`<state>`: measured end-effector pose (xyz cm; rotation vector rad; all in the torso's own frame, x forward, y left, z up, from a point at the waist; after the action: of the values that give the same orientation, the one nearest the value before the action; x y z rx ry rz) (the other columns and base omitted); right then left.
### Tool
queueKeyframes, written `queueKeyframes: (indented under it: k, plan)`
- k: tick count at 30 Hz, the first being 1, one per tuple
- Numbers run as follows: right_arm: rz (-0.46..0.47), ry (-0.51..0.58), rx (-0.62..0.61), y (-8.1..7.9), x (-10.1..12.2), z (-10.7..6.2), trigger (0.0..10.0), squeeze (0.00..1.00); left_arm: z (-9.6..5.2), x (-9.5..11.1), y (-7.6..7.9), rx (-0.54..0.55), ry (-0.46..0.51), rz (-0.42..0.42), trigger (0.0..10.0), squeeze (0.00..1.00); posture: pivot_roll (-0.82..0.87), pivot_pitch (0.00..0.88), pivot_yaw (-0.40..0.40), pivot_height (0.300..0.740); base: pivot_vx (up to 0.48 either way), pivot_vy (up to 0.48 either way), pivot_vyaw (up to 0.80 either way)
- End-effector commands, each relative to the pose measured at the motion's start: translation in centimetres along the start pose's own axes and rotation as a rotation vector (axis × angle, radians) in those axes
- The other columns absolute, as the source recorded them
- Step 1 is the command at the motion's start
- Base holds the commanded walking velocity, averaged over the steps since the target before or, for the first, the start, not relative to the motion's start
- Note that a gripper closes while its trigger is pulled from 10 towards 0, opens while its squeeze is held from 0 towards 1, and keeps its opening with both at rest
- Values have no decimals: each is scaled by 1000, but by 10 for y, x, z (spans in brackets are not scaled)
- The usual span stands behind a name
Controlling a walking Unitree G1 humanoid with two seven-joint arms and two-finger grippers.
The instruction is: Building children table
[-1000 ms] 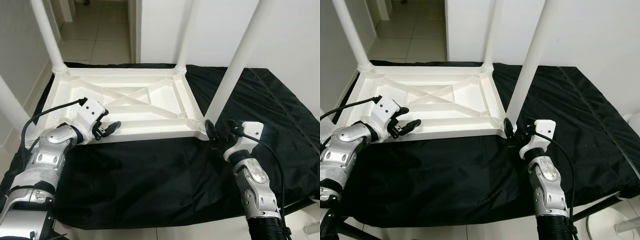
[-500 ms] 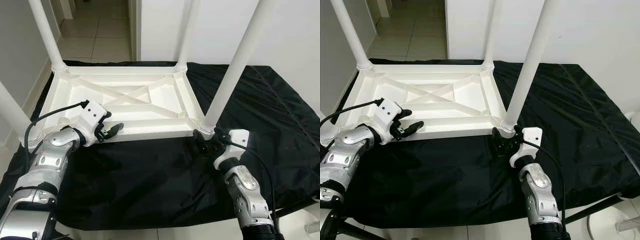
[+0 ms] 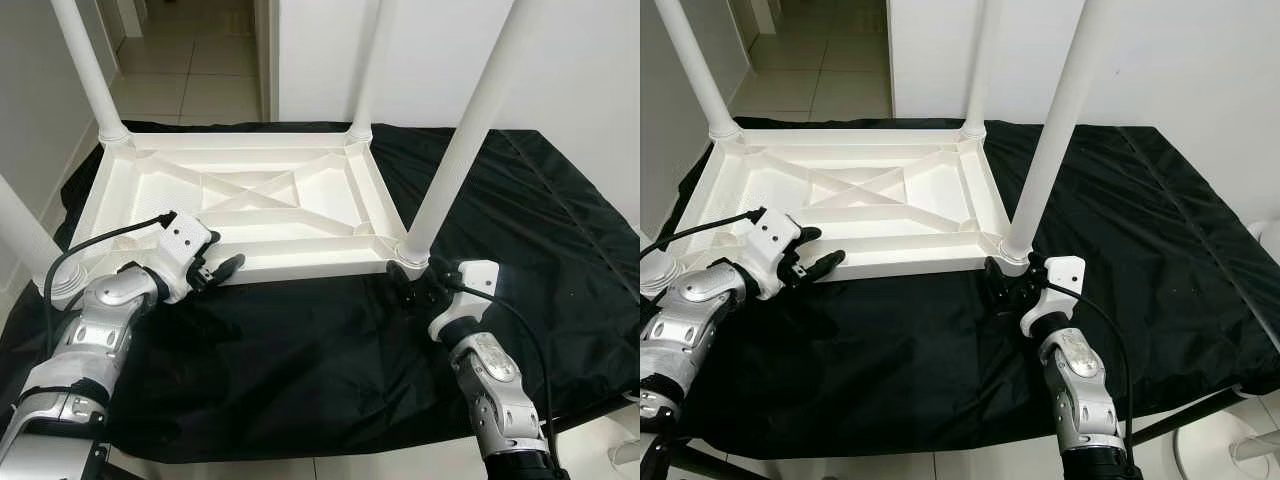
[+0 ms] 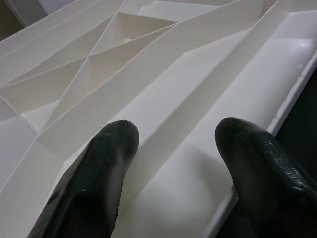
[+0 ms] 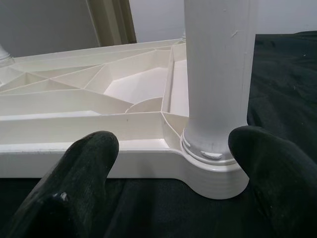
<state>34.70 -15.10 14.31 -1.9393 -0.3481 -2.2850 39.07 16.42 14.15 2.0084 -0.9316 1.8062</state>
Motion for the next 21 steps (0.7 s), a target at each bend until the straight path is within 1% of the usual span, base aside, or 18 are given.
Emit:
queueKeyframes:
  k: [1,2,4,6,8,10,11,14,16,17,18,21]
  plan:
    - [-11,-3,7,-1,-2,-2,10000,0,-6,-26,23,-189,-118,-7,10000,0,-55,66,-31,740,0,0,0]
    - [-11,-3,8,-1,-2,-2,10000,0,-5,-28,22,-185,-124,-8,10000,0,-55,66,-31,740,0,0,0]
    - [-14,-5,12,-2,-2,-2,10000,0,-9,-27,23,-212,-125,-34,10000,0,-60,66,-29,740,0,0,0]
    - [-15,-6,12,-1,-2,-3,10000,0,-11,-26,24,-230,-118,-31,10000,0,-62,65,-29,740,0,0,0]
    - [-16,-9,10,0,-3,-3,10000,0,-13,-20,28,-264,-87,-83,10000,0,-62,64,-29,740,0,0,0]
    - [-16,-9,10,0,-3,-3,10000,0,-13,-19,29,-269,-86,-89,10000,0,-62,64,-29,740,0,0,0]
    - [-15,-9,11,-1,-4,-3,10000,0,-14,-18,34,-289,-71,-86,10000,0,-62,64,-29,740,0,0,0]
    - [-16,-9,12,-1,-4,-3,10000,0,-14,-16,35,-295,-63,-99,10000,0,-64,63,-31,740,0,0,0]
    - [-16,-8,16,-3,-4,-3,10000,0,-18,-17,46,-350,-58,-101,10000,0,-65,63,-31,740,0,0,0]
    - [-16,-8,16,-3,-4,-3,10000,0,-18,-17,46,-350,-58,-101,10000,0,-65,63,-31,740,0,0,0]
    - [-16,-8,18,-3,-4,-3,10000,0,-21,-18,50,-372,-60,-98,10000,0,-65,63,-31,740,0,0,0]
    - [-16,-9,18,-3,-4,-3,10000,0,-21,-22,50,-369,-79,-82,10000,0,-60,64,-33,740,0,0,0]
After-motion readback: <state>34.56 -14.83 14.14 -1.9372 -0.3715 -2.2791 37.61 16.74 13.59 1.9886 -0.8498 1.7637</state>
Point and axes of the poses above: a point about 5 cm out from each wrist's last joint towards the gripper, its own z axis pointing out of the wrist towards the gripper, its own x axis along the axis of the wrist's last joint, y = z × x, the point moved 6 cm from there along z, pointing out of the wrist towards the gripper, and after that the axes turned 11 degrees about -z, right-handed, at the moved point
